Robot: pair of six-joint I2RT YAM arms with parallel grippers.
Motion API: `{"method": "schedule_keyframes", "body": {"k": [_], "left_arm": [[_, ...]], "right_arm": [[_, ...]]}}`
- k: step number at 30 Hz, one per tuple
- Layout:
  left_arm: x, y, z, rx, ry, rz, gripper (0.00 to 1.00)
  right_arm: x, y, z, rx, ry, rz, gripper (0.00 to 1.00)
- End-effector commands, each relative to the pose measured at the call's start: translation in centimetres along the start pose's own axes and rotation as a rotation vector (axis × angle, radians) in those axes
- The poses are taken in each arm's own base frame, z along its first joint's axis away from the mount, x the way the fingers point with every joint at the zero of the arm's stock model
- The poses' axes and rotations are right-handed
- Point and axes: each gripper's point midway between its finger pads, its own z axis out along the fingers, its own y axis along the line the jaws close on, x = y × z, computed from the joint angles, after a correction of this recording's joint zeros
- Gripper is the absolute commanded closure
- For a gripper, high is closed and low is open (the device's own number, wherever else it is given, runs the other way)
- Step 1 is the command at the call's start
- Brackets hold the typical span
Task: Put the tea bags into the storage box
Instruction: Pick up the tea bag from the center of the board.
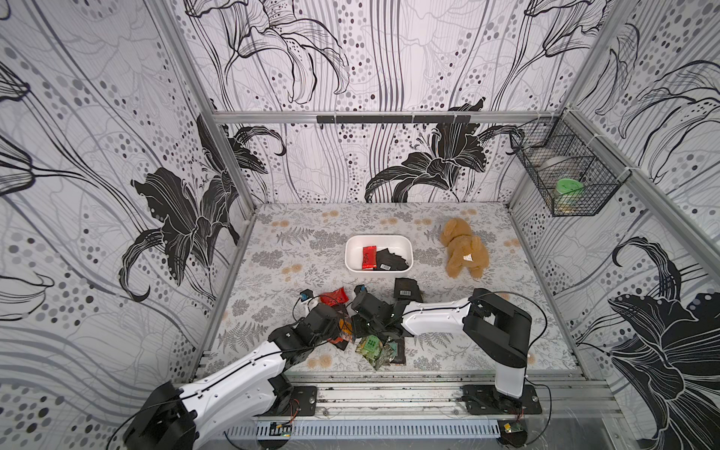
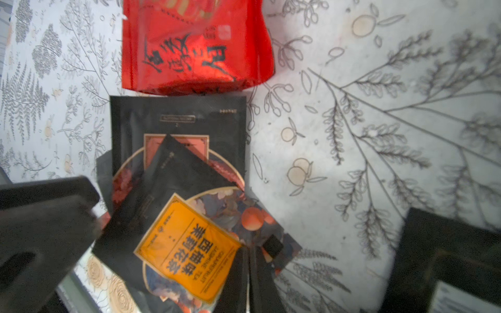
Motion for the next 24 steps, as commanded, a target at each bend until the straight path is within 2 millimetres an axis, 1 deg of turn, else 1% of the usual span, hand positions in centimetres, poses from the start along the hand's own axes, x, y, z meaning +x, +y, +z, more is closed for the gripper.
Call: {"method": "schedule_keyframes", "body": {"k": [1, 5, 10, 14, 21, 24], "left_arm": [[-2.0, -1.8, -0.2, 0.051, -0.077, 0.039, 0.57], [-1.7, -1.5, 0.8, 0.047, -0.064, 0.046, 0.59], [-0.5, -2.1, 1.6, 0.090, -0.007, 0.058, 0.62], [-0.1, -1.2, 1.9, 0.064, 0.000, 0.054, 0.61], [1.0, 1.0, 2.5, 0.007, 0.018, 0.034, 0.60], [1.4, 0.7, 2.5, 0.036, 0.039, 0.025, 0.60]], "right_arm": [[0.3, -0.5, 0.2, 0.033, 0.015, -0.007, 0.92], [0.4, -0.5, 0.3, 0.032, 0.015, -0.006, 0.92], [0.5, -0.6, 0.3, 0.034, 0.017, -0.005, 0.93], [0.4, -0.6, 0.2, 0.034, 0.011, -0.001, 0.93], [0.5, -0.6, 0.5, 0.032, 0.016, -0.001, 0.93], [0.5, -0.6, 0.4, 0.031, 0.014, 0.001, 0.93]]}}
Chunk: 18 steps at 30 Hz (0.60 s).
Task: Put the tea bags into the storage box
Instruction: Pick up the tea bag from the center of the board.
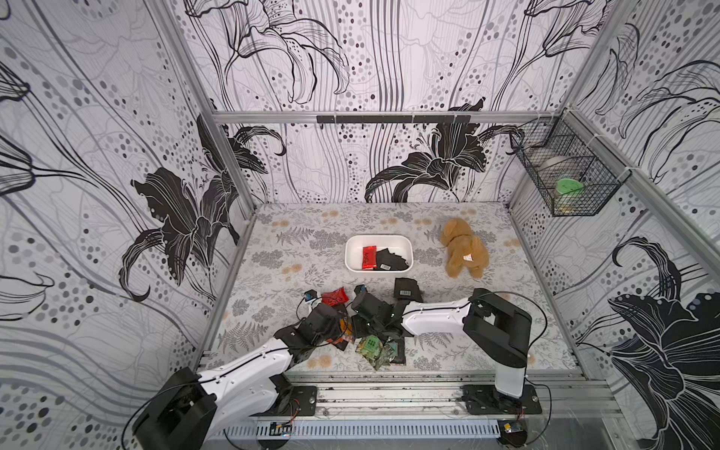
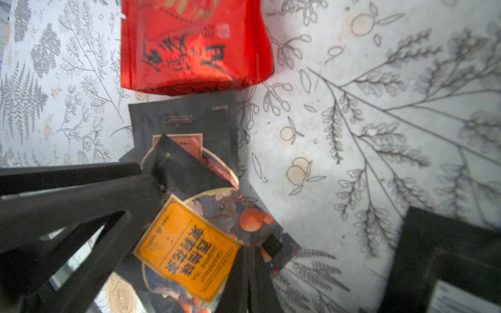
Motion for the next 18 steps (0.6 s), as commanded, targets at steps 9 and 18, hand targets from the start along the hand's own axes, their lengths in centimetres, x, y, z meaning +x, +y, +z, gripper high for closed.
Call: {"method": "schedule_keyframes", "body": {"k": [9, 18], "left_arm": [[1.7, -3.2, -0.7, 0.228, 0.088, -0.067, 0.61], [2.7, -5.1, -0.9, 0.336, 0.146, -0.092, 0.64]], "right_arm": [[0.4, -0.4, 0.4, 0.024, 0.010, 0.002, 0.93], [0.2, -0.3, 0.2, 0.017, 0.002, 0.008, 0.93]]}}
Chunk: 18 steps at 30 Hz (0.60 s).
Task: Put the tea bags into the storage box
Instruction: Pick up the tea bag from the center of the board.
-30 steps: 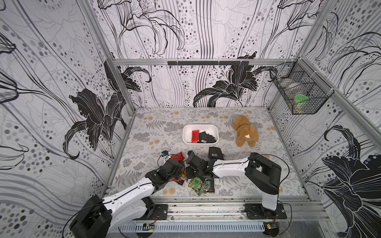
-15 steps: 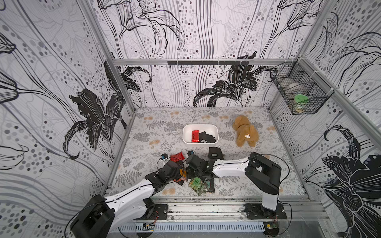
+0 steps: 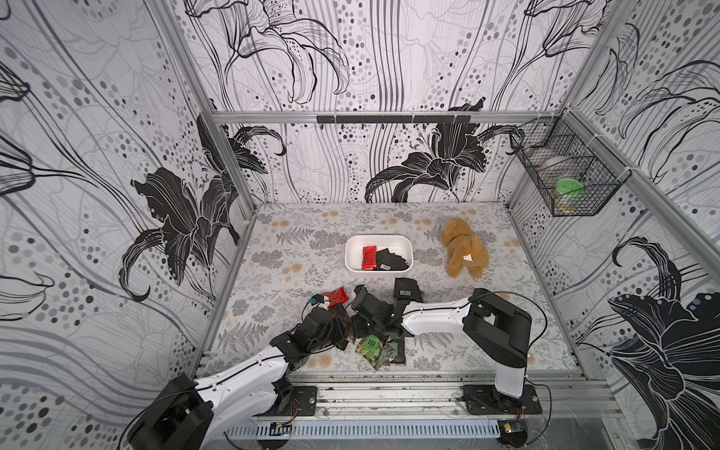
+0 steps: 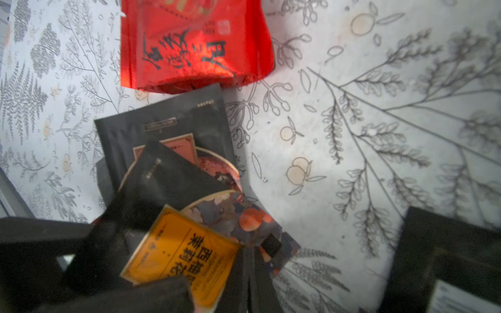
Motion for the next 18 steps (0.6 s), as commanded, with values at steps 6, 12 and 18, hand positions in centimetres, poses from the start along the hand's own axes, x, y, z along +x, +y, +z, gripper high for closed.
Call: {"method": "schedule_keyframes", "body": {"k": [6, 12, 18], "left_arm": [[-0.2, -1.1, 0.3, 0.039, 0.005, -0.015, 0.76], [-0.8, -1.2, 0.0, 0.014, -0.007, -0.019, 1.00], [-2.2, -2.3, -1.7, -0.016, -0.035, 0.007, 1.00]], "right_arm": [[-0.2, 0.1, -0.5, -0.014, -0.026, 0.015, 0.92], [-1.4, 0.7, -3.0, -0.042, -0.088, 0.002, 0.91], [-3.6, -2.2, -8.9, 0.123, -0.205, -0.069, 0.83]]}}
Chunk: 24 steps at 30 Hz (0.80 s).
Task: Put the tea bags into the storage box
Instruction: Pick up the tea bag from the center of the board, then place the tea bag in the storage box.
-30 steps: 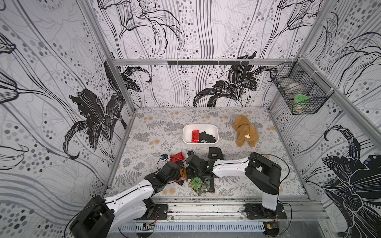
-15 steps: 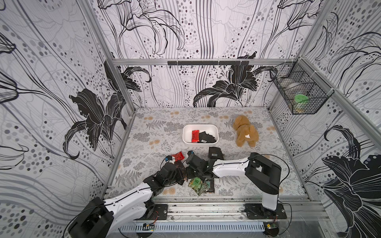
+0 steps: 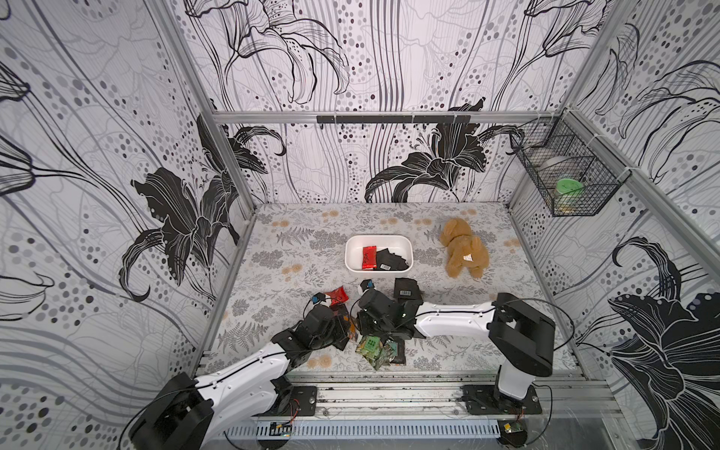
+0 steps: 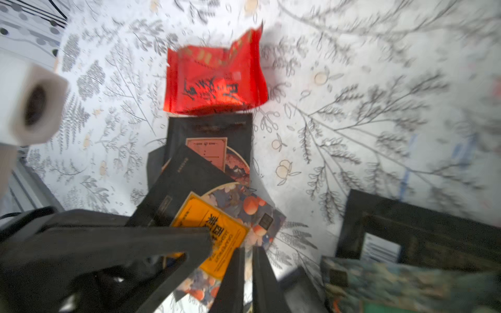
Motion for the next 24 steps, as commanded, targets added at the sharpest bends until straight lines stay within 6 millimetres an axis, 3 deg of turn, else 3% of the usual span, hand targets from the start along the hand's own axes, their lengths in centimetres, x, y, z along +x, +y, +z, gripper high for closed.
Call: {"method": "schedule_keyframes", "body": {"k": [1, 3, 5, 7, 9, 12, 15, 19, 24], "left_arm": [[-1.9, -1.7, -1.6, 0.002, -0.054, 0.034, 1.00], [-2.9, -2.8, -2.7, 0.005, -0.080, 0.053, 1.00], [-4.4, -3.5, -4.0, -0.022, -0.130, 0.063, 1.00], [-6.0, -4.3, -5.1, -0.054, -0.180, 0.079, 1.00], [-8.0, -5.5, -5.9, -0.084, -0.236, 0.102, 1.00], [-10.6, -7.7, -6.1, -0.129, -0.293, 0.122, 1.00], [-12.8, -10.4, -4.6, -0.145, -0.316, 0.136, 1.00], [-15.7, -14.4, -1.2, -0.151, -0.345, 0.156, 1.00], [-18.0, -18.4, 4.9, -0.180, -0.301, 0.191, 1.00]], "right_arm": [[-1.9, -3.2, -4.4, 0.143, -0.094, -0.064, 0.81], [-2.7, -5.7, -6.5, 0.170, -0.118, -0.053, 0.74], [-3.3, -8.2, -8.1, 0.159, -0.129, -0.018, 0.60], [-3.8, -10.5, -9.7, 0.138, -0.141, 0.007, 0.39], [-4.5, -12.7, -11.3, 0.144, -0.183, 0.021, 0.07], [-5.0, -15.3, -12.7, 0.151, -0.225, 0.038, 0.04], [-4.5, -17.8, -12.9, 0.186, -0.278, 0.070, 0.04], [-4.1, -18.2, -13.0, 0.148, -0.335, 0.121, 0.04], [-4.0, -18.9, -13.8, 0.167, -0.393, 0.166, 0.04]]}}
